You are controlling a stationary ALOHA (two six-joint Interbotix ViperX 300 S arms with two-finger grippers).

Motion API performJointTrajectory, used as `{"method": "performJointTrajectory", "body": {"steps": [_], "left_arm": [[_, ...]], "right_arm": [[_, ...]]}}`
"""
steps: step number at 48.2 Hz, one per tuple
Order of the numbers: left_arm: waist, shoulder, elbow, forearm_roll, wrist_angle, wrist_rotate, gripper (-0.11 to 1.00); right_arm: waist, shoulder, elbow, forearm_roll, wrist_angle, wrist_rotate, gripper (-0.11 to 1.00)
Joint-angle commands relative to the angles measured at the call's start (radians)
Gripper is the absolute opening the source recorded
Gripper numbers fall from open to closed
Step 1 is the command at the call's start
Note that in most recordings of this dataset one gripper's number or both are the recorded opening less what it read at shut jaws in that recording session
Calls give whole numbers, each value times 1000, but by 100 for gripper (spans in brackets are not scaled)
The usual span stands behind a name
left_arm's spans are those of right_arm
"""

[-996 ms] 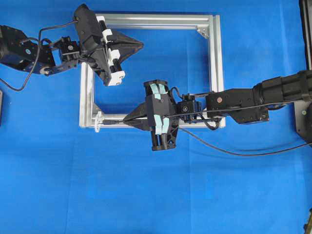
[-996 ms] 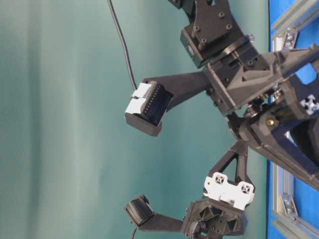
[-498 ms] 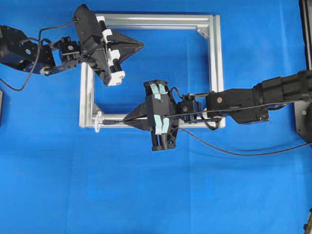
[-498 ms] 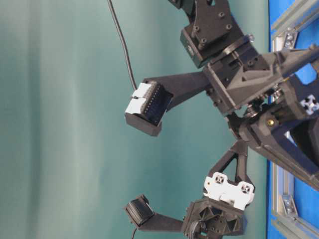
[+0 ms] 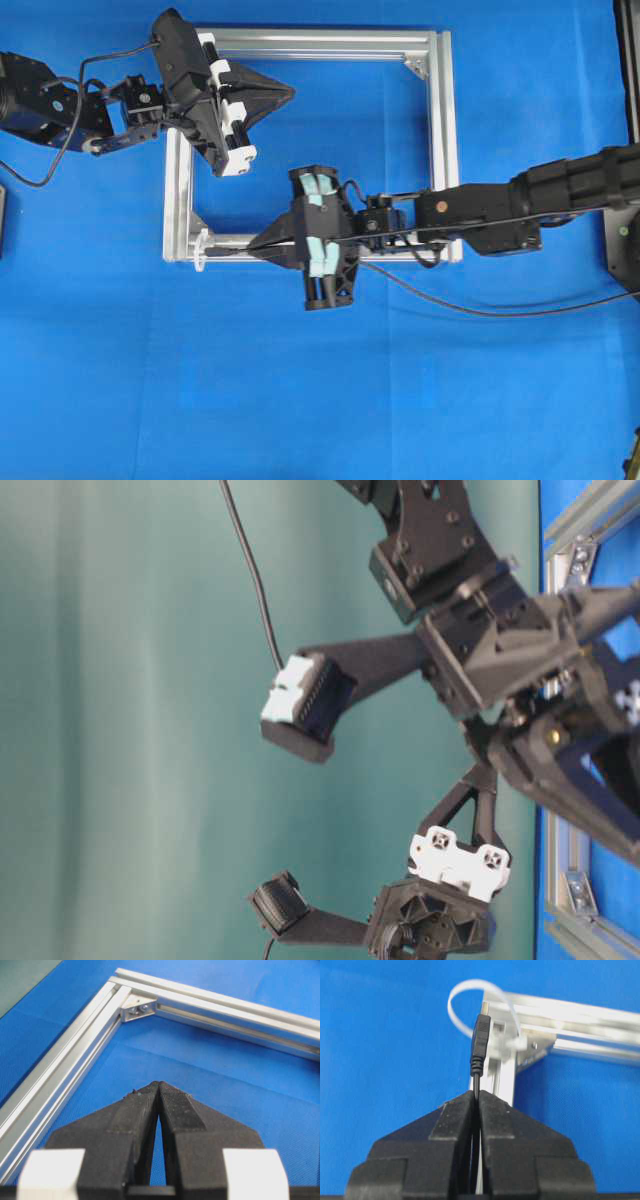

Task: Insert the wire through the string loop located on the left side.
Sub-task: 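Push the plug end through the white zip-tie loop with the right gripper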

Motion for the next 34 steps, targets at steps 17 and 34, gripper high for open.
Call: {"method": "performJointTrajectory", "body": {"steps": [17, 34], "left_arm": [[-2, -35, -8, 3, -5, -3, 0], [-2, -35, -9, 3, -5, -6, 0]], "right_arm": [[-3, 69, -156, -2, 11, -2, 0], [-3, 89, -183, -2, 29, -2, 0]]}}
